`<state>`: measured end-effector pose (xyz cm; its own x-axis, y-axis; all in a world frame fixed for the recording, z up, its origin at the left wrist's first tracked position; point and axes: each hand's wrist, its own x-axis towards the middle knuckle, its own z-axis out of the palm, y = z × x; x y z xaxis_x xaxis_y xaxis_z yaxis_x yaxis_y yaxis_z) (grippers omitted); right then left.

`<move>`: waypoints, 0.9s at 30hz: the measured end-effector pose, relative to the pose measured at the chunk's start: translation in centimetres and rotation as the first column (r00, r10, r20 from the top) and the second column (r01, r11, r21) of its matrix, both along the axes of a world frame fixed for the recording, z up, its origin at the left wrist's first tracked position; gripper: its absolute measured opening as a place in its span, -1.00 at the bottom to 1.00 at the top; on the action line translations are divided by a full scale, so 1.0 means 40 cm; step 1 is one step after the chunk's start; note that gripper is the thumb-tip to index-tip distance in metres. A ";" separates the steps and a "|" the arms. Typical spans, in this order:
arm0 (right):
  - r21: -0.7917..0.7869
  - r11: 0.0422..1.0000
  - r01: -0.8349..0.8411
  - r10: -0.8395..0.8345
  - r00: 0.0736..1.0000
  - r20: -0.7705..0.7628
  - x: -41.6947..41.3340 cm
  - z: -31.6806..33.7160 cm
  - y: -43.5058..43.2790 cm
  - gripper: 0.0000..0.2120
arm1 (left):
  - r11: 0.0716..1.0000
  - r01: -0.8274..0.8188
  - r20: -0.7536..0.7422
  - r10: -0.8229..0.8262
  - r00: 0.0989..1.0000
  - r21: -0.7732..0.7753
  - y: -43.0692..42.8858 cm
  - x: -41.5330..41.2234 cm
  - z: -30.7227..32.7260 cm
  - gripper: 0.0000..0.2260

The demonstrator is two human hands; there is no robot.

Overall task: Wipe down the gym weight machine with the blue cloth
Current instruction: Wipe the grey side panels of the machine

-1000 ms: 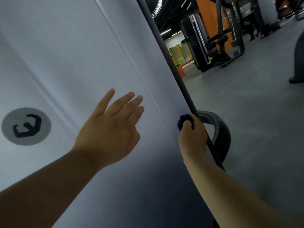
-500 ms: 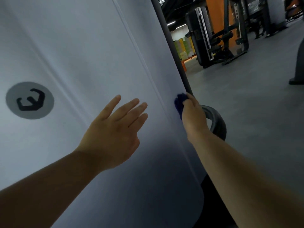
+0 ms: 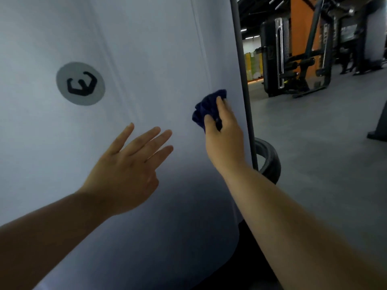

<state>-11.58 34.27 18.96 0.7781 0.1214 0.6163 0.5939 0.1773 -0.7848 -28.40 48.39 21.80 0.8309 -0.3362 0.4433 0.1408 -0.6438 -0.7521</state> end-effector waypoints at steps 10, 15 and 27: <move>-0.353 0.935 0.036 -0.046 0.999 -0.019 -0.091 -0.180 -0.043 -0.49 | 0.971 -0.163 0.051 0.174 0.983 -0.173 0.028 -0.166 -0.040 -0.45; -0.212 0.965 0.154 -0.102 0.966 0.237 -0.121 -0.011 -0.027 -0.55 | 0.970 -0.177 0.050 0.188 0.981 -0.168 0.048 -0.192 -0.039 -0.43; -0.188 0.948 0.258 -0.135 0.857 0.498 -0.145 -0.060 -0.024 -0.67 | 0.941 -0.176 0.208 0.241 0.948 -0.288 0.135 -0.221 -0.113 -0.34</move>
<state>-17.37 33.31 16.57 0.4228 0.1891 0.8863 0.9050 -0.1395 -0.4019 -37.22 53.80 17.26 0.7291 -0.0111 0.6843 0.4465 -0.7501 -0.4879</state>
